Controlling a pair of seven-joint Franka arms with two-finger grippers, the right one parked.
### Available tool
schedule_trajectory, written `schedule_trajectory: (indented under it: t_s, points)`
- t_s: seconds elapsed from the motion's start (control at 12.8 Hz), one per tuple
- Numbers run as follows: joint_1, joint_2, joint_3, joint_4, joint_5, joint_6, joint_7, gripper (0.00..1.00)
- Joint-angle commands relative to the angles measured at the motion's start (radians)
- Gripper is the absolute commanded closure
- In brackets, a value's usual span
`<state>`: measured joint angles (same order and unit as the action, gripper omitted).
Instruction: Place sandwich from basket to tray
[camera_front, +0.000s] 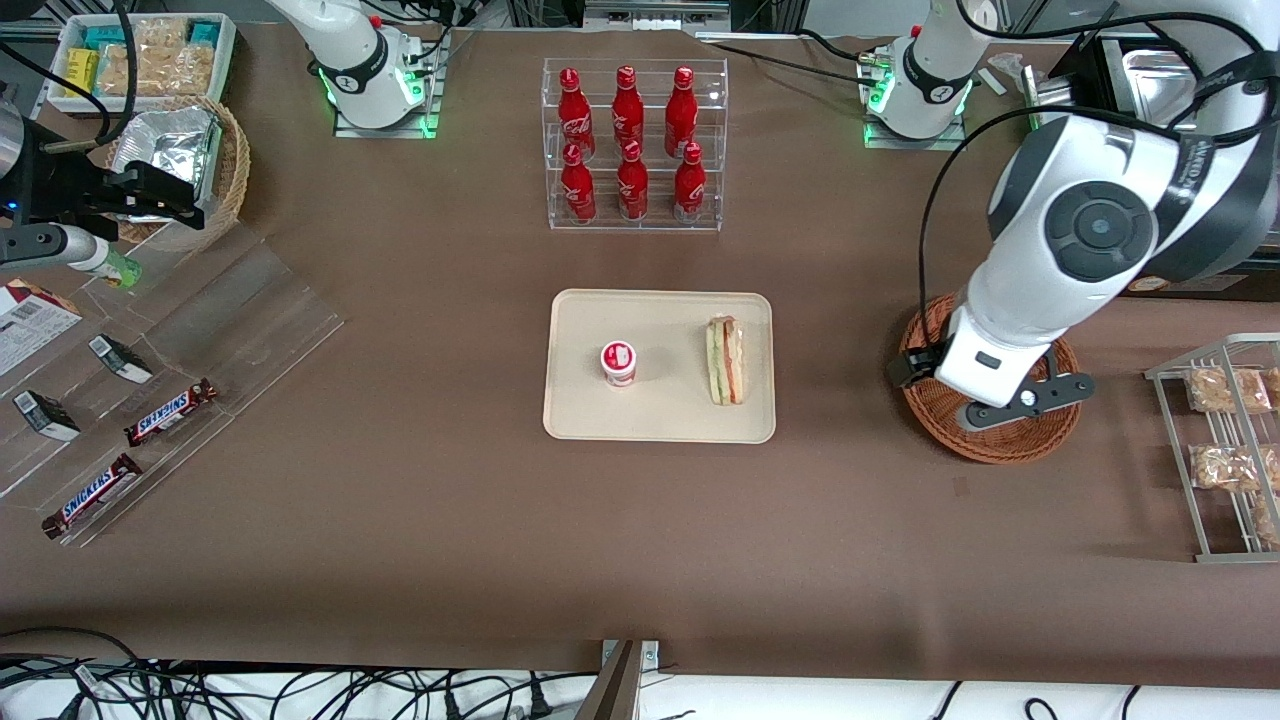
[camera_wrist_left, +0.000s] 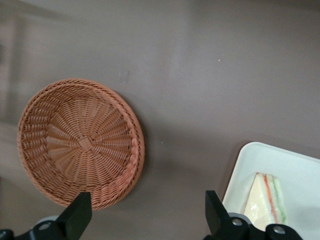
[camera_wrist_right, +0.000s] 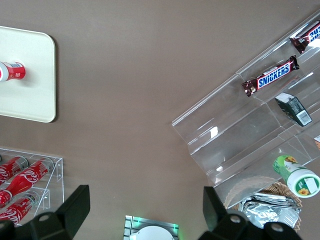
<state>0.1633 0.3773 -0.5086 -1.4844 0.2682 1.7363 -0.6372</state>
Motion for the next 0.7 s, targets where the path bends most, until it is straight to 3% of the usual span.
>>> schedule_trajectory:
  t_s: [0.0, 0.31, 0.62]
  points:
    - [-0.005, -0.093, 0.070, -0.023, -0.055, -0.054, 0.137, 0.00]
    - [-0.039, -0.194, 0.240, -0.027, -0.164, -0.133, 0.386, 0.00]
    - [-0.047, -0.265, 0.314, -0.028, -0.172, -0.210, 0.618, 0.00]
